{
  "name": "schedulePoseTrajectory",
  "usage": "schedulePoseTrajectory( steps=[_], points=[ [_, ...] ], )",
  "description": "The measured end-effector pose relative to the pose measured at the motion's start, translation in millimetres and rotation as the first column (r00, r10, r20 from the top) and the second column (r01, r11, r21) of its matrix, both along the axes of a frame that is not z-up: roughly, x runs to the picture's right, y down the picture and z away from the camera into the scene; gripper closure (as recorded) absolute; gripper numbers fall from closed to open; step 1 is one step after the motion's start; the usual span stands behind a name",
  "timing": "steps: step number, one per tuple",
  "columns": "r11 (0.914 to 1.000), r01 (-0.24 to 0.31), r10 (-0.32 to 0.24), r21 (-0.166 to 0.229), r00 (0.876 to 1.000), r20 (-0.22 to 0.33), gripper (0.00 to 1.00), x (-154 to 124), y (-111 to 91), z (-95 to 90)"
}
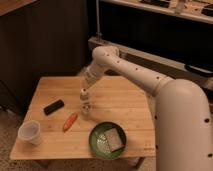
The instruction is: Knock the bottle over
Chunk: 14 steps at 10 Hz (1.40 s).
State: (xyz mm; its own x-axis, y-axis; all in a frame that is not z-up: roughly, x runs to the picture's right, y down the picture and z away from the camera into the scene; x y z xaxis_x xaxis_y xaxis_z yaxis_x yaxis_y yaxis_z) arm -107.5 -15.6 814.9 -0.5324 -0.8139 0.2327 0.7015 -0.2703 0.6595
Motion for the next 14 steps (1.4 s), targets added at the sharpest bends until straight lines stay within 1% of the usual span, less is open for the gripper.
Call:
schedulePoseTrajectory(
  steps=[1,3,4,5,7,8,9,10,12,14],
  points=[
    [0.9999,0.010,-0.010,0.007,1.000,-0.001,1.00,-2,2,-3.1],
    [0.9992,0.037,-0.037,0.013,0.999,-0.006,1.00,-18,1,-5.7],
    [0.9986,0.052,-0.052,0.010,0.999,-0.006,1.00,-30,2,-2.3],
    [0.9980,0.063,-0.063,0.004,0.998,-0.006,1.00,-36,3,-2.7],
    [0.9964,0.084,-0.084,-0.009,0.996,-0.014,1.00,-34,1,-10.0],
    [0.9948,0.101,-0.101,-0.013,0.995,-0.014,1.00,-38,-1,-12.2],
    [0.9933,0.115,-0.115,-0.014,0.993,-0.002,1.00,-46,-4,-11.7],
    [0.9921,0.124,-0.124,-0.016,0.992,0.004,1.00,-49,-6,-11.9],
    [0.9898,0.140,-0.140,-0.026,0.990,0.008,1.00,-43,-8,-16.0],
    [0.9887,0.147,-0.147,-0.028,0.989,0.012,1.00,-44,-7,-22.3]
  ],
)
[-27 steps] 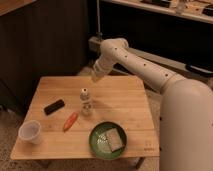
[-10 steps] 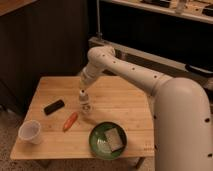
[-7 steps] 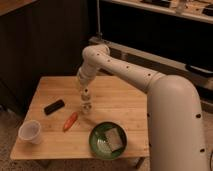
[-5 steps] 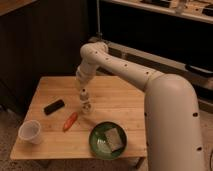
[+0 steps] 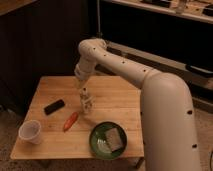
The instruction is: Knock the bottle over
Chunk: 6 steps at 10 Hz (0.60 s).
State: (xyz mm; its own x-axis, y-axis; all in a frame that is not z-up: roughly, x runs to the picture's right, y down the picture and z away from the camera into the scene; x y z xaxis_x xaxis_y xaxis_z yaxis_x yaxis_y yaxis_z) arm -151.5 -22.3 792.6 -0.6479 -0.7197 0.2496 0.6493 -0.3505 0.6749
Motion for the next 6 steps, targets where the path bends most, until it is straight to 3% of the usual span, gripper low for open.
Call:
schedulePoseTrajectory(
  steps=[3,6],
  points=[
    [0.9999,0.002,-0.002,-0.012,1.000,-0.001,1.00,22,0,-5.0],
    [0.9997,0.011,-0.011,-0.020,1.000,0.004,1.00,24,0,-8.1]
  ],
)
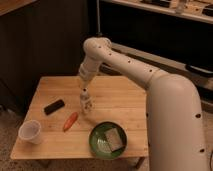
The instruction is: Knock the bottle over
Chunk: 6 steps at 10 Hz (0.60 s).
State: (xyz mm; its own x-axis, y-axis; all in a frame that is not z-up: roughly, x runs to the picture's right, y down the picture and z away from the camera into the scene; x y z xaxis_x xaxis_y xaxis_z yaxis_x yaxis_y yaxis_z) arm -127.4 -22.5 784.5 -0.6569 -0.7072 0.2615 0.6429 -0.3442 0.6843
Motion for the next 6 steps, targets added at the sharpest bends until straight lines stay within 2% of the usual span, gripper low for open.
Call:
schedulePoseTrajectory(
  steps=[3,6],
  points=[
    [0.9991,0.042,-0.042,-0.004,0.999,0.002,1.00,-1.2,4.8,-3.2],
    [0.9982,0.059,-0.059,-0.012,0.998,0.004,1.00,3.2,7.5,-5.3]
  ],
)
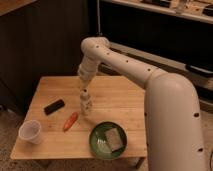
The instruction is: Knock the bottle over
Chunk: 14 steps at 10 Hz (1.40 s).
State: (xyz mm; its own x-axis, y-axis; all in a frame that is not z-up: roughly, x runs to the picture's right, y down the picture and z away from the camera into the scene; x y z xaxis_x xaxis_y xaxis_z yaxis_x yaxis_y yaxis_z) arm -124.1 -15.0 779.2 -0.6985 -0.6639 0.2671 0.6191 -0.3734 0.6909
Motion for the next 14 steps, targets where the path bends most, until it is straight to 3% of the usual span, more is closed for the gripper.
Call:
schedulePoseTrajectory(
  steps=[4,9,14],
  points=[
    [0.9991,0.040,-0.040,-0.011,0.999,0.011,1.00,-2,0,-2.2],
    [0.9970,0.071,-0.071,-0.030,0.997,0.012,1.00,18,2,-12.0],
    [0.9915,0.123,-0.121,-0.044,0.992,0.030,1.00,15,16,-20.6]
  ],
)
